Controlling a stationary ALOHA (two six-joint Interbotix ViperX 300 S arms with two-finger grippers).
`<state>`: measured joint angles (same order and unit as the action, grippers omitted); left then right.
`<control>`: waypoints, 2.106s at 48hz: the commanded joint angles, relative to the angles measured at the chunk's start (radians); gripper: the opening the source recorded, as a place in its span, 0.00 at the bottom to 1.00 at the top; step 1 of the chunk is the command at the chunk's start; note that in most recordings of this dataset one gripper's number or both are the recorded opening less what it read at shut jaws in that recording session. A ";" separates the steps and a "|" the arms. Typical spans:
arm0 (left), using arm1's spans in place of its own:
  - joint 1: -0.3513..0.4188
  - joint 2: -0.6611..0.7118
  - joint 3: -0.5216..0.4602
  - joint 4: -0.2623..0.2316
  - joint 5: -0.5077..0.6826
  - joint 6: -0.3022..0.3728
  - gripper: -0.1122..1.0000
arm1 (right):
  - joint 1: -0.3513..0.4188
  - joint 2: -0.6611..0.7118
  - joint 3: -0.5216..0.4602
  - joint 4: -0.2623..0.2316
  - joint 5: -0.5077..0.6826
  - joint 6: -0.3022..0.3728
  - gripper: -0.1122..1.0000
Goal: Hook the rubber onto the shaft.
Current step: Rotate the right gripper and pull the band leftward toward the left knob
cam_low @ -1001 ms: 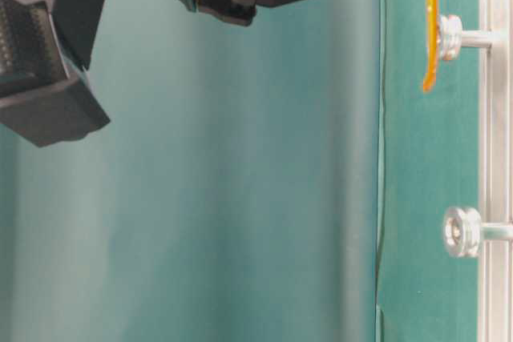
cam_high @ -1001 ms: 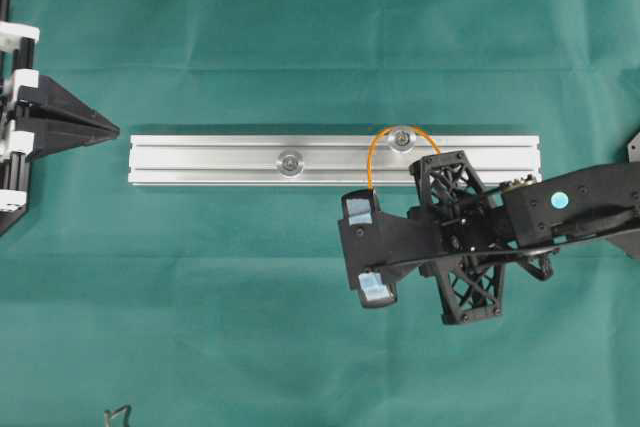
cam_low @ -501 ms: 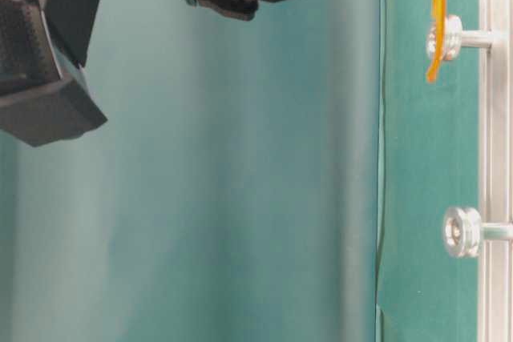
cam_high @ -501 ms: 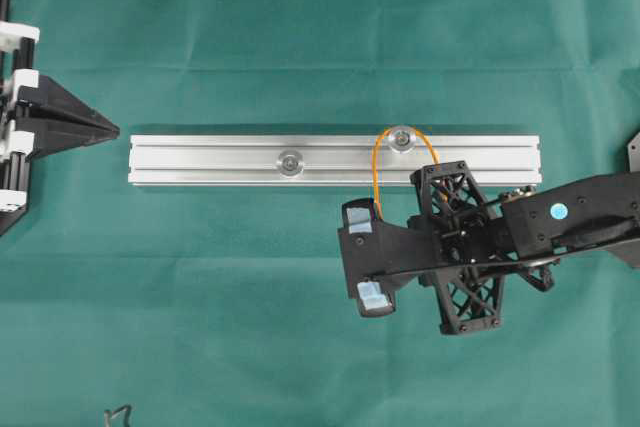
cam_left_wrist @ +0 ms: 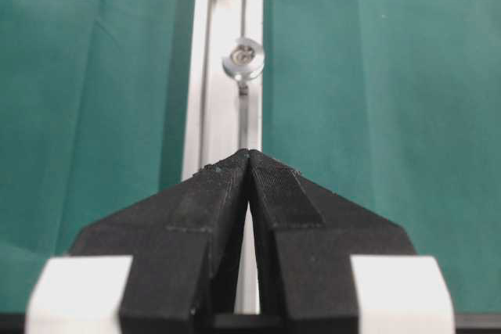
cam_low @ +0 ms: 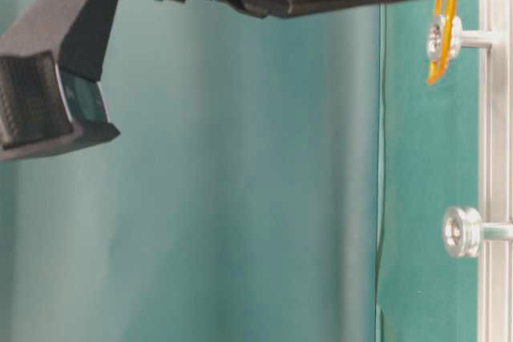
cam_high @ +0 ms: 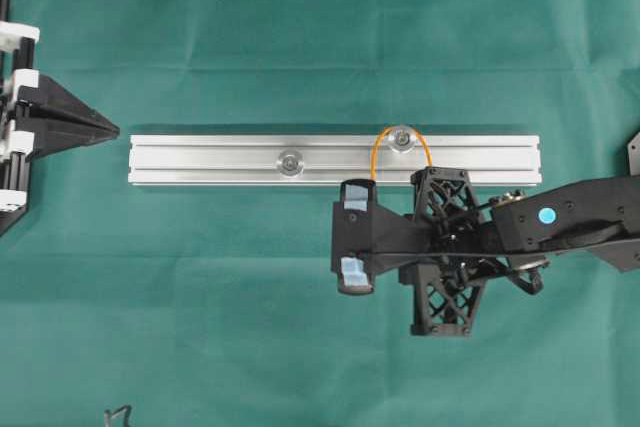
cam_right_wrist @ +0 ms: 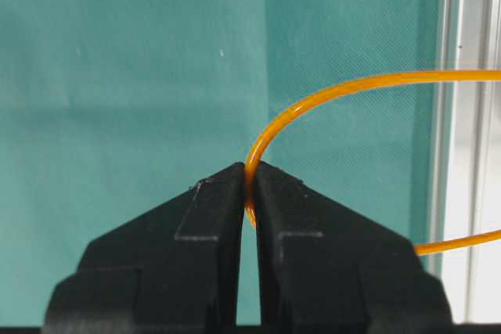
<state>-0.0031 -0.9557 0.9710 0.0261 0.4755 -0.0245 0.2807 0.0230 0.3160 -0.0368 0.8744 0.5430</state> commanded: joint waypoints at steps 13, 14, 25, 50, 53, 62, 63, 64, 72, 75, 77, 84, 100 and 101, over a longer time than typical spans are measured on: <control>-0.002 0.008 -0.034 0.002 -0.005 0.000 0.10 | 0.006 0.006 -0.044 -0.002 -0.064 0.138 0.16; 0.000 0.008 -0.032 0.002 -0.005 0.000 0.10 | 0.006 0.008 -0.048 -0.002 -0.069 0.144 0.16; 0.000 0.008 -0.034 0.002 -0.005 0.000 0.10 | 0.000 0.021 -0.057 -0.005 -0.121 0.218 0.16; -0.002 0.008 -0.032 0.002 -0.006 0.000 0.10 | -0.041 0.038 -0.072 -0.081 -0.124 0.407 0.16; 0.000 0.008 -0.034 0.002 -0.006 0.000 0.10 | -0.049 0.038 -0.072 -0.095 -0.124 0.436 0.16; 0.000 0.008 -0.032 0.002 -0.005 0.000 0.10 | -0.069 0.038 -0.072 -0.141 -0.129 0.543 0.16; -0.002 0.008 -0.032 0.002 -0.005 0.000 0.10 | -0.072 0.038 -0.072 -0.144 -0.130 0.554 0.16; -0.002 0.008 -0.034 0.002 -0.005 0.000 0.10 | -0.074 0.038 -0.072 -0.149 -0.132 0.566 0.16; 0.000 0.008 -0.034 0.002 -0.005 0.000 0.10 | -0.086 0.040 -0.072 -0.161 -0.156 0.650 0.16; 0.000 0.008 -0.032 0.002 -0.005 0.000 0.10 | -0.091 0.041 -0.072 -0.161 -0.166 0.680 0.16; -0.002 0.008 -0.034 0.002 -0.005 0.002 0.10 | -0.094 0.043 -0.072 -0.161 -0.170 0.696 0.16; 0.000 0.008 -0.032 0.002 -0.005 0.002 0.10 | -0.103 0.048 -0.072 -0.161 -0.183 0.749 0.16; 0.000 0.009 -0.034 0.002 -0.005 0.000 0.10 | -0.106 0.055 -0.072 -0.166 -0.184 0.784 0.16; -0.002 0.008 -0.034 0.002 -0.005 0.000 0.10 | -0.106 0.055 -0.072 -0.166 -0.184 0.784 0.16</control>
<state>-0.0015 -0.9557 0.9710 0.0261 0.4755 -0.0245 0.1733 0.0905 0.2715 -0.1994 0.6980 1.3238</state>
